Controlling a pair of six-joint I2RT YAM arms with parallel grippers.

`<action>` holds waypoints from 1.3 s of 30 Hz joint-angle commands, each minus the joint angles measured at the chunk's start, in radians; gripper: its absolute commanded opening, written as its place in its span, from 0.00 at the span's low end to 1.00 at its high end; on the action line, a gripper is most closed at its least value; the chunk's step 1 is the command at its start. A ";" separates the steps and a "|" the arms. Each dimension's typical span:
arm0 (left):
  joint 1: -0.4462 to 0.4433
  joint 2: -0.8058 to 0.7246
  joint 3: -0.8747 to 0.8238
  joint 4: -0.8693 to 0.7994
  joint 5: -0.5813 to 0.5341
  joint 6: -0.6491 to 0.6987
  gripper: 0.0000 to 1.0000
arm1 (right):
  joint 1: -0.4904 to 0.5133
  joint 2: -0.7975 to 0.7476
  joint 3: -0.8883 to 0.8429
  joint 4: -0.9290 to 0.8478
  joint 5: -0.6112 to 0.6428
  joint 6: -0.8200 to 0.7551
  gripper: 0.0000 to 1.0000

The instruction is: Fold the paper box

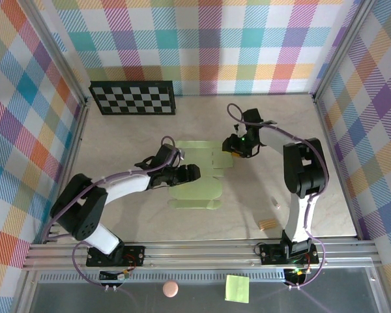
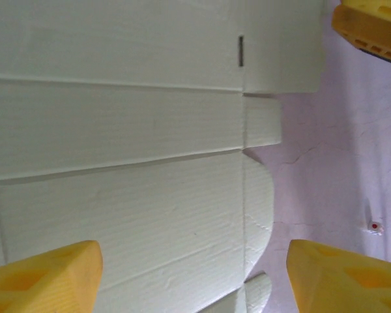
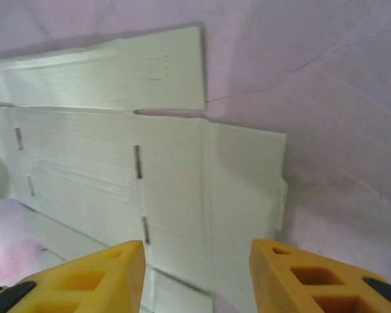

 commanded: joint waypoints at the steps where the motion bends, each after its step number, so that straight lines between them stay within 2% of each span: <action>1: 0.055 -0.070 -0.020 -0.060 -0.038 0.028 0.75 | 0.019 -0.068 0.006 -0.034 -0.022 0.027 0.48; 7: 0.155 -0.073 0.000 -0.088 0.012 0.060 0.72 | 0.082 -0.092 0.028 -0.074 -0.021 0.063 0.51; 15: 0.242 -0.053 0.025 -0.126 0.047 0.101 0.70 | 0.195 -0.069 -0.008 -0.005 -0.131 0.137 0.51; 20: 0.258 0.013 0.055 -0.114 0.037 0.101 0.68 | 0.237 -0.025 -0.020 0.031 -0.190 0.147 0.41; 29: 0.264 0.040 0.059 -0.111 -0.004 0.095 0.66 | 0.266 0.024 -0.032 0.039 -0.227 0.117 0.42; 34: 0.263 0.024 0.020 -0.018 -0.045 0.077 0.67 | 0.267 0.057 -0.036 0.060 -0.216 0.075 0.38; 39: 0.263 -0.010 -0.024 0.047 -0.115 0.055 0.66 | 0.267 0.004 -0.101 0.192 -0.212 0.089 0.36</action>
